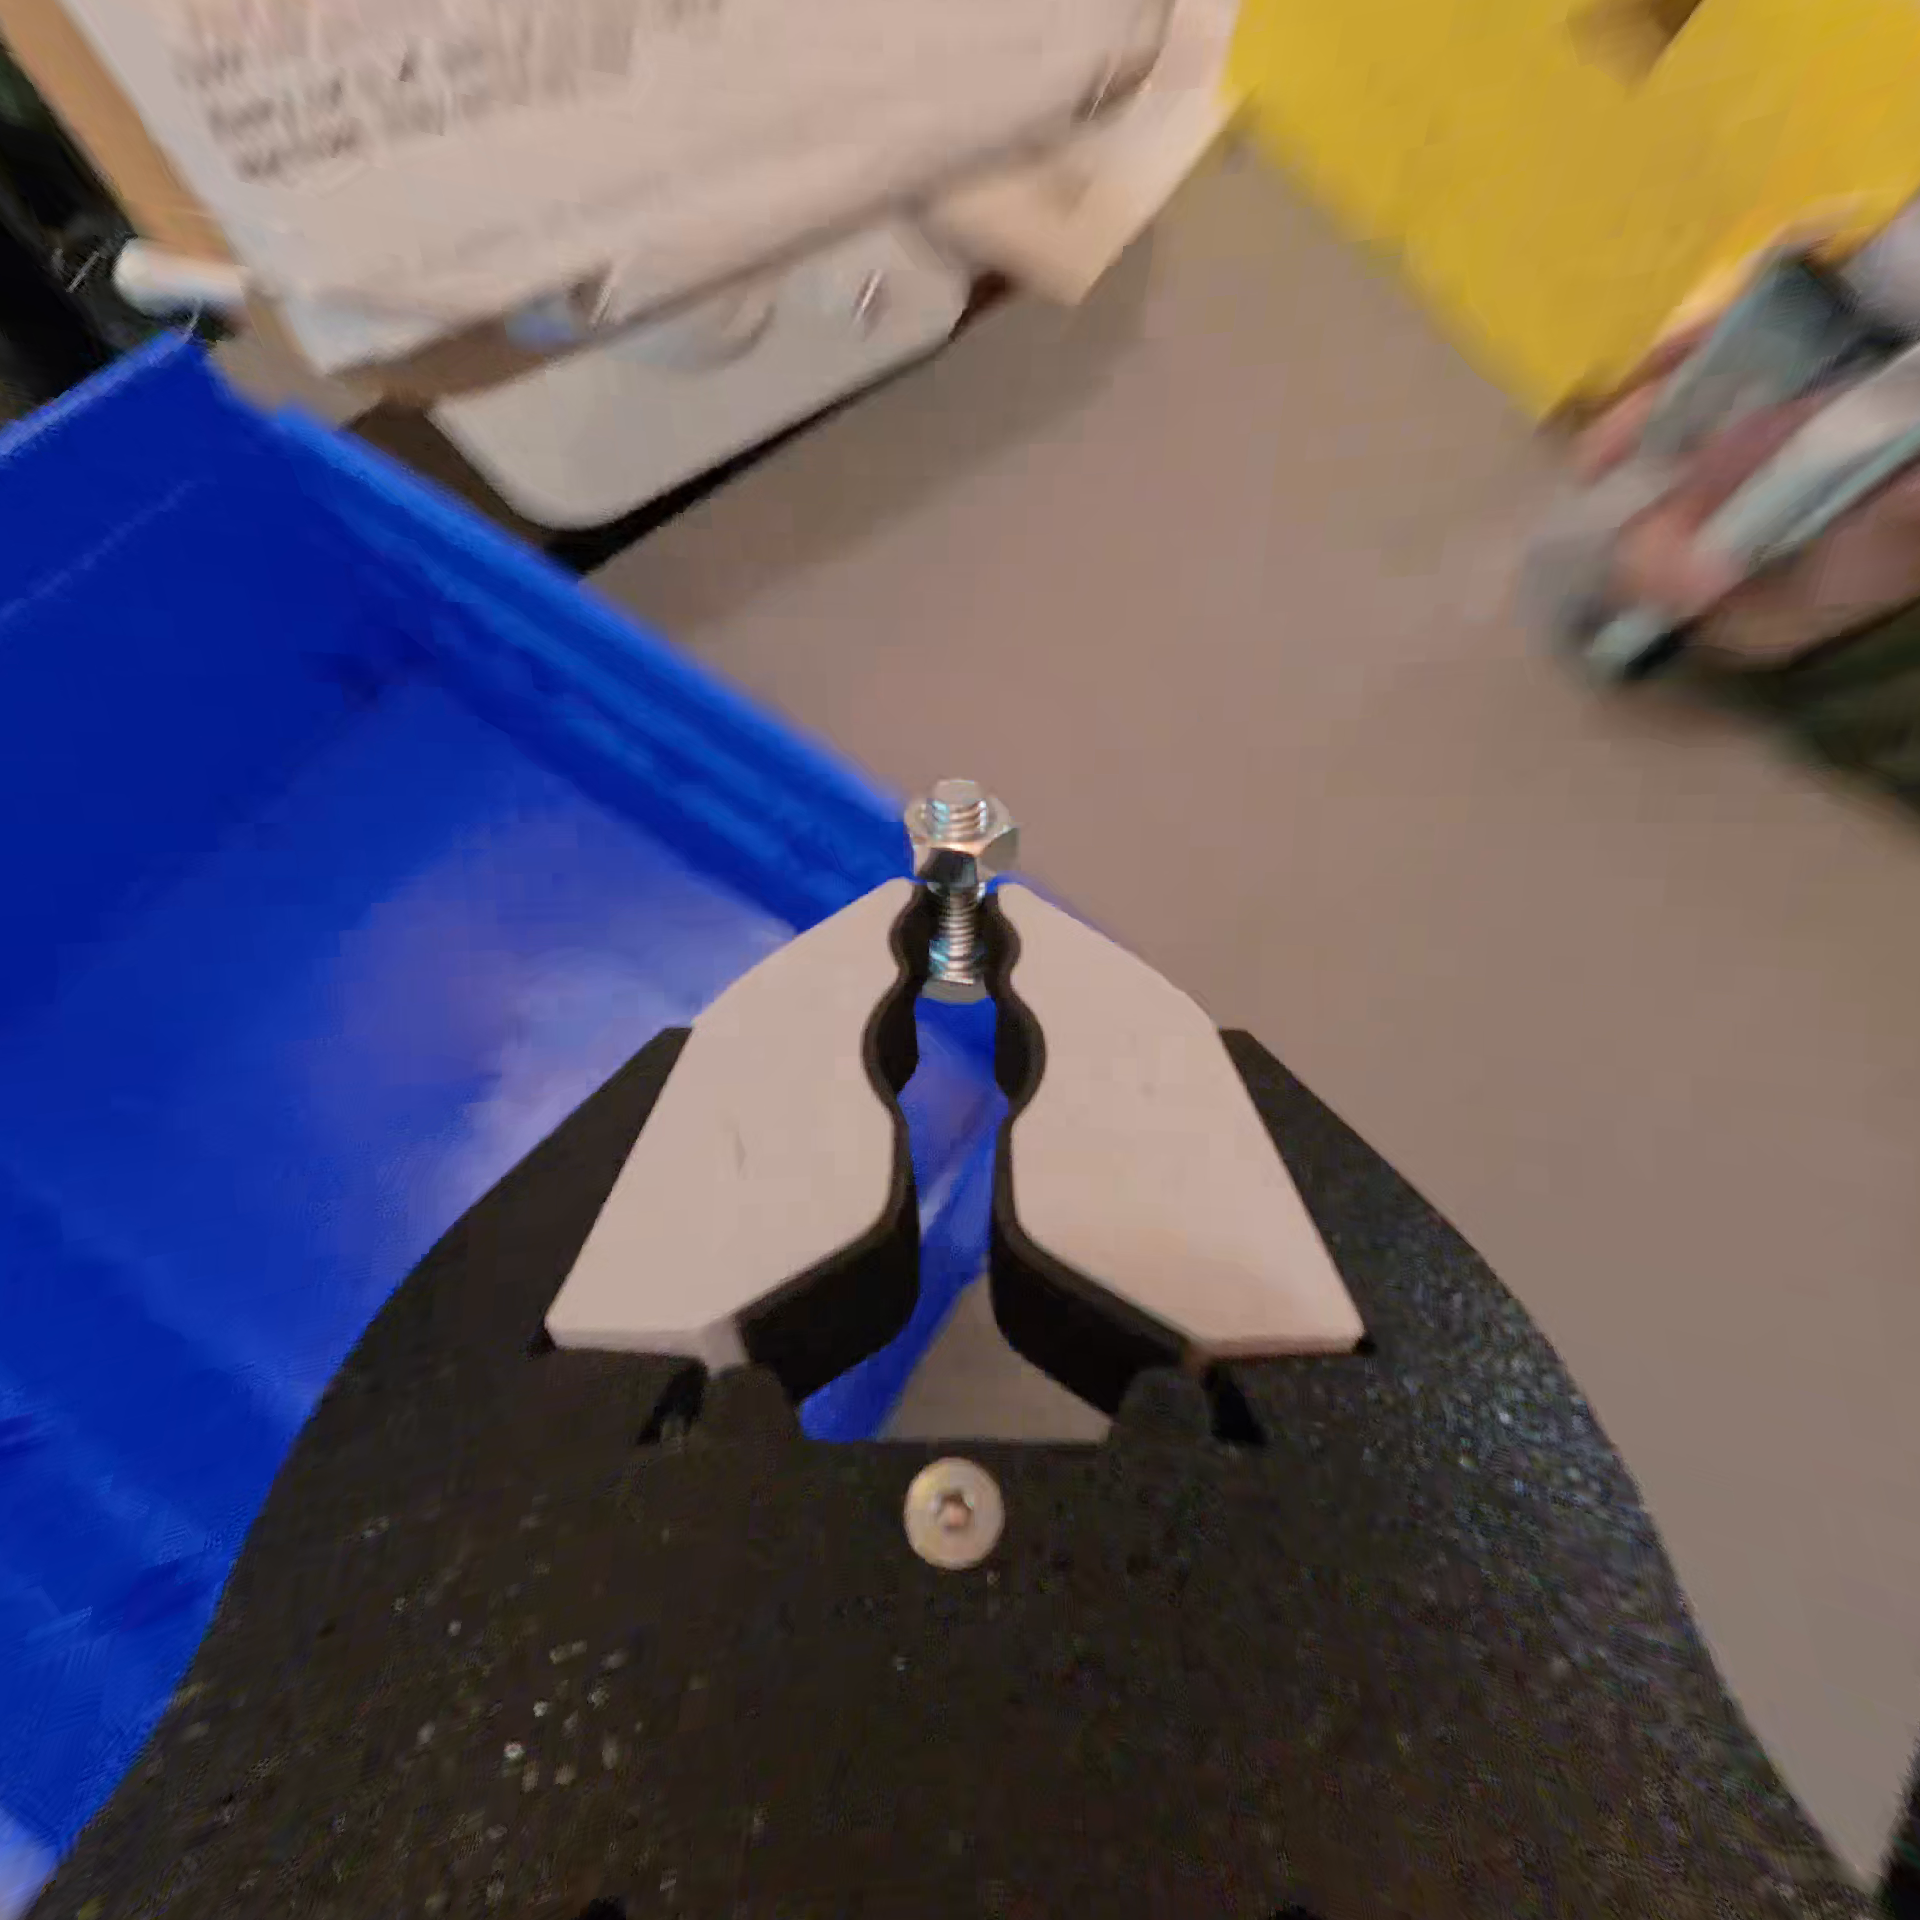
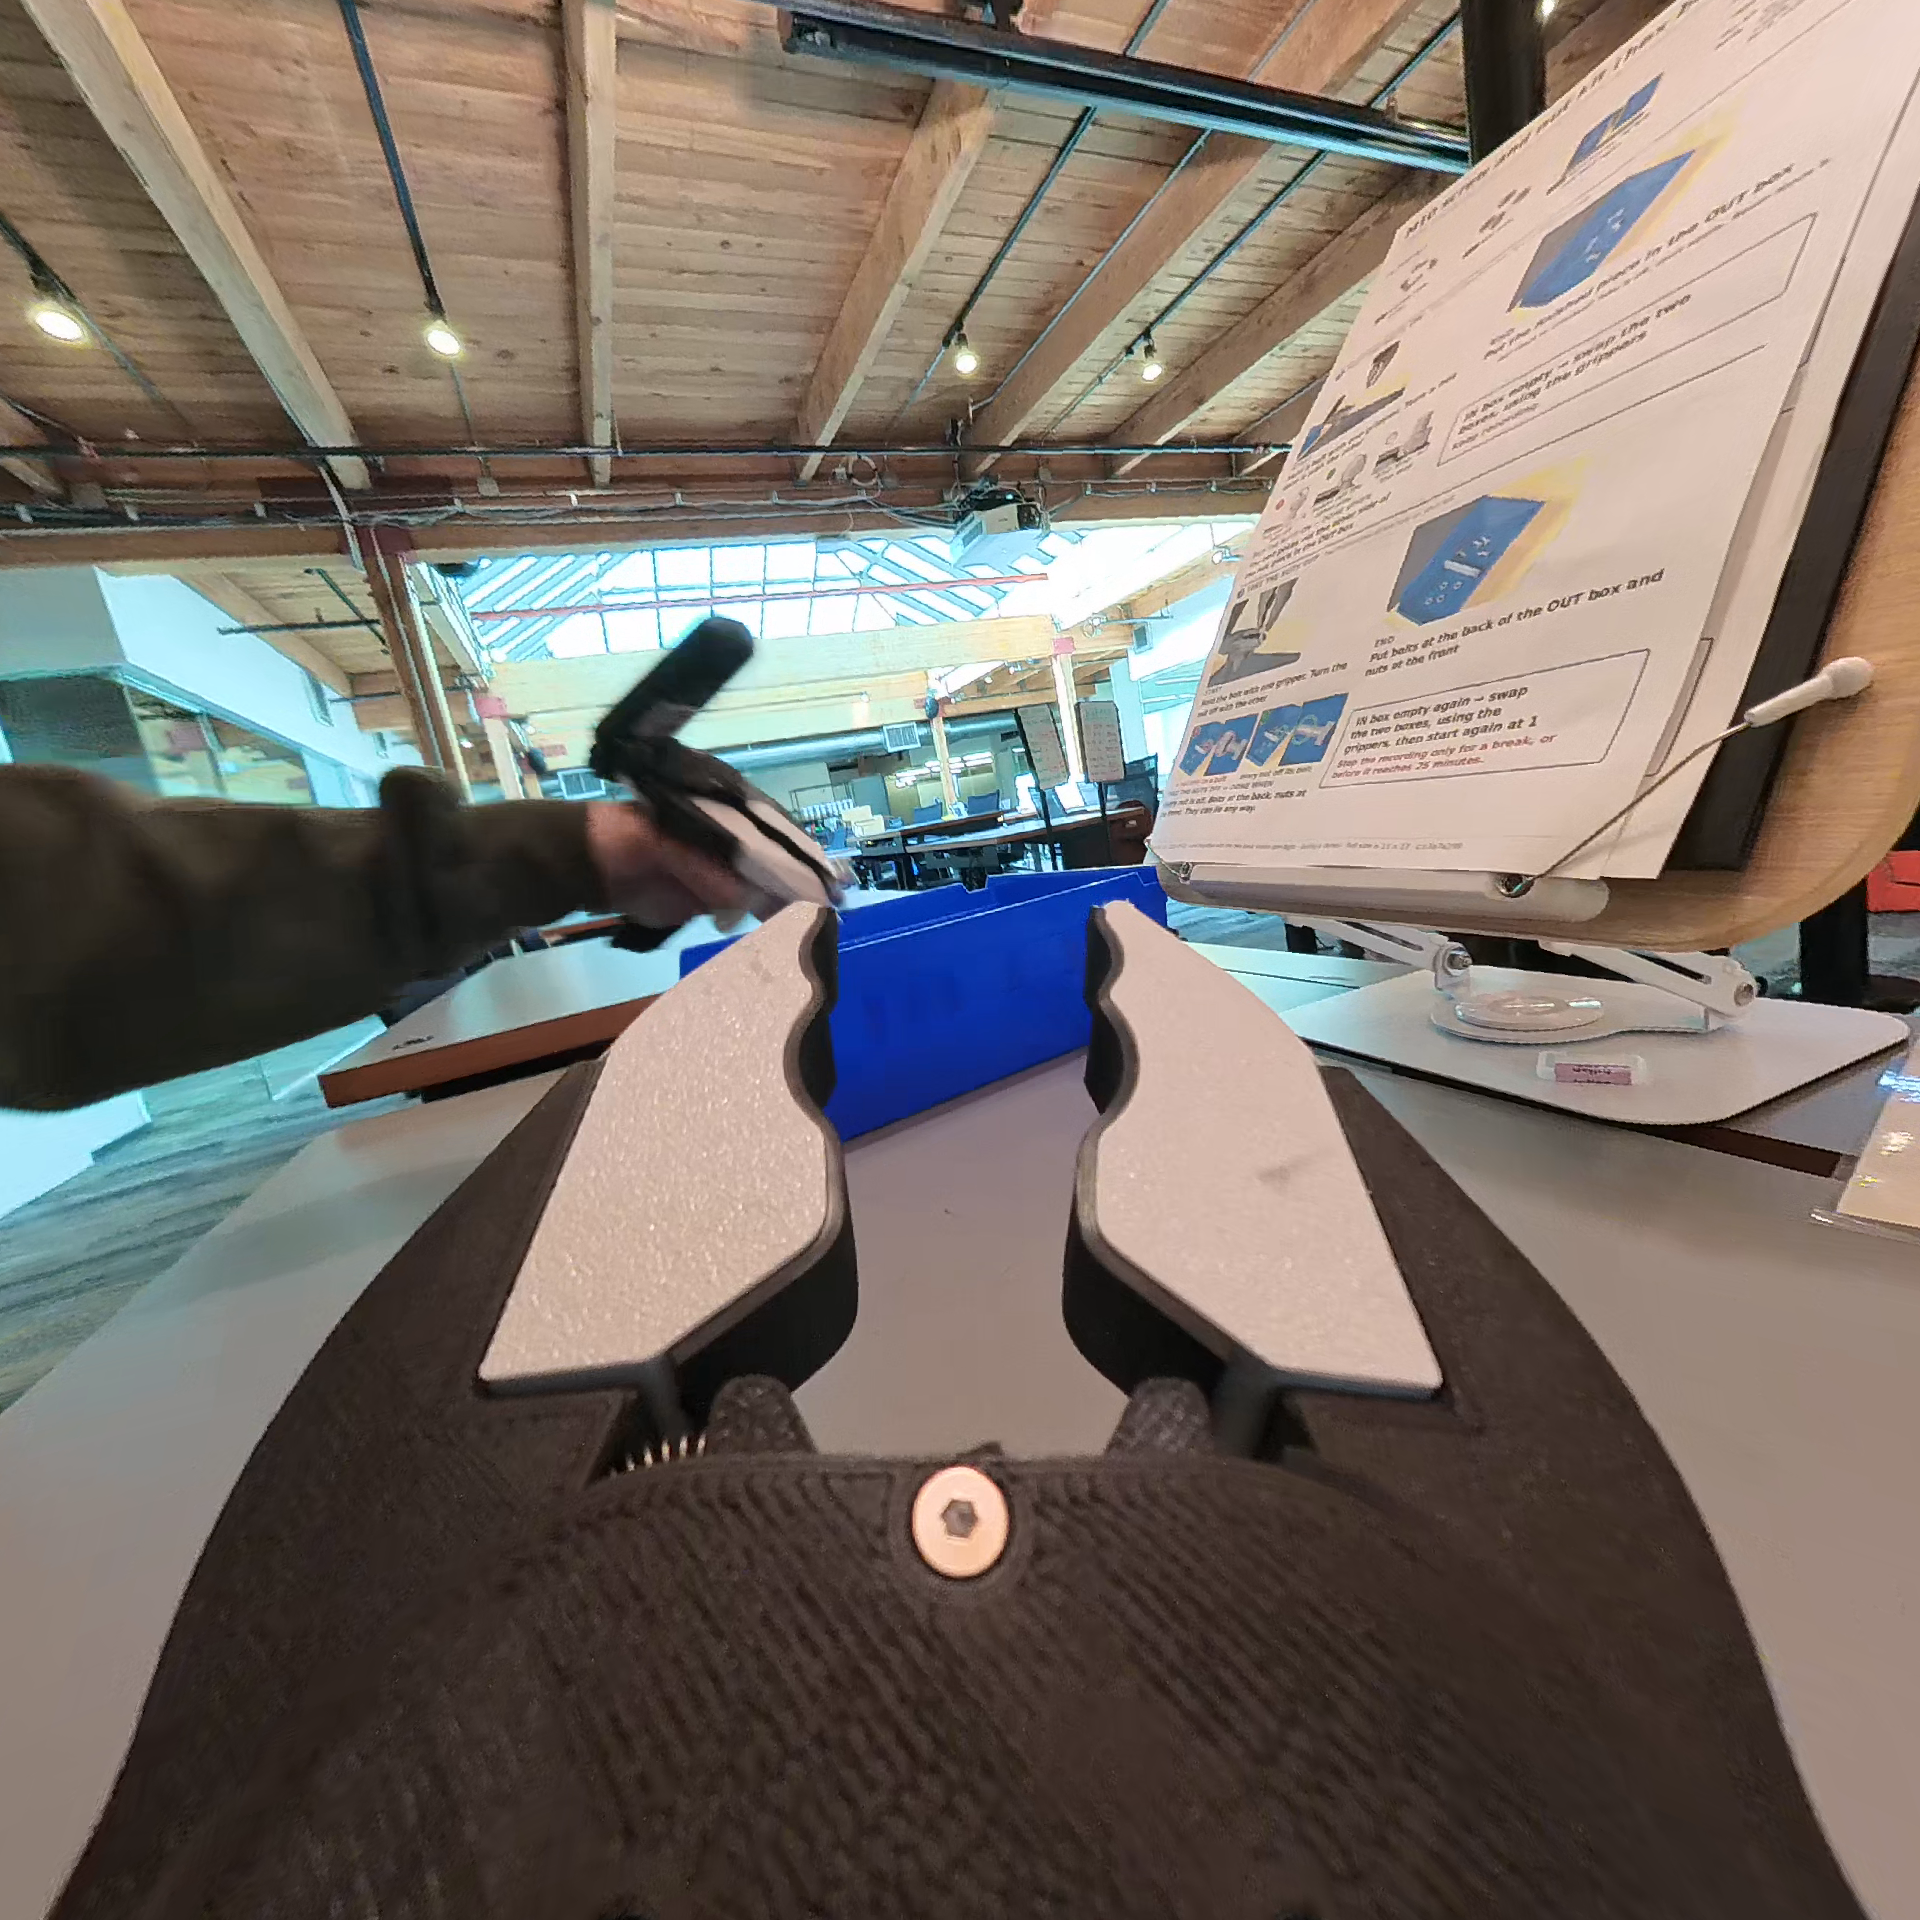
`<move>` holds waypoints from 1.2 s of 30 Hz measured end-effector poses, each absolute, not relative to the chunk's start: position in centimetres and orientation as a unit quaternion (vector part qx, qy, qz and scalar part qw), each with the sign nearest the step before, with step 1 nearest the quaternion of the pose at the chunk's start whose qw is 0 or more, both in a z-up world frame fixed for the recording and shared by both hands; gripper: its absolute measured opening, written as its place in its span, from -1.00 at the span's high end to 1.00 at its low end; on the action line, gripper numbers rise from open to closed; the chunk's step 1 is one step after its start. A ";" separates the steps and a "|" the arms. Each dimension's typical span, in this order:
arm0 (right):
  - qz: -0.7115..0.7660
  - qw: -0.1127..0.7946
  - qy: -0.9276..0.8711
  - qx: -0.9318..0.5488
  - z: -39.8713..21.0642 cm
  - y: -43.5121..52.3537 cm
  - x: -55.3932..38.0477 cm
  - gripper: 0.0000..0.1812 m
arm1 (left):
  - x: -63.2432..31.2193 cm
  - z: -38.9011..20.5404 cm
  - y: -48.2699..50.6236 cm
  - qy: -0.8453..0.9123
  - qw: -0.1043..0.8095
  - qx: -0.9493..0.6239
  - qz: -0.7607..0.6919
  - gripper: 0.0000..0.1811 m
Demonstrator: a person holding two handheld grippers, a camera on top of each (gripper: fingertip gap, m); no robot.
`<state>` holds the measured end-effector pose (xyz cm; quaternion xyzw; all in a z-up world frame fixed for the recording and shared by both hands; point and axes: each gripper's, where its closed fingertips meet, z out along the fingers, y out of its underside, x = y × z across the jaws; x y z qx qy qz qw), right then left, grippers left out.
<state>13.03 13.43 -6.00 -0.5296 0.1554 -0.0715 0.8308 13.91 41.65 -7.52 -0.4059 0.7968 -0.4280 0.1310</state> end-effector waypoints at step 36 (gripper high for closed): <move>-0.047 0.706 0.045 -0.705 -9.7 18.4 4.3 0.73 | 4.4 -12.1 15.7 0.745 0.111 -0.196 -0.628 0.90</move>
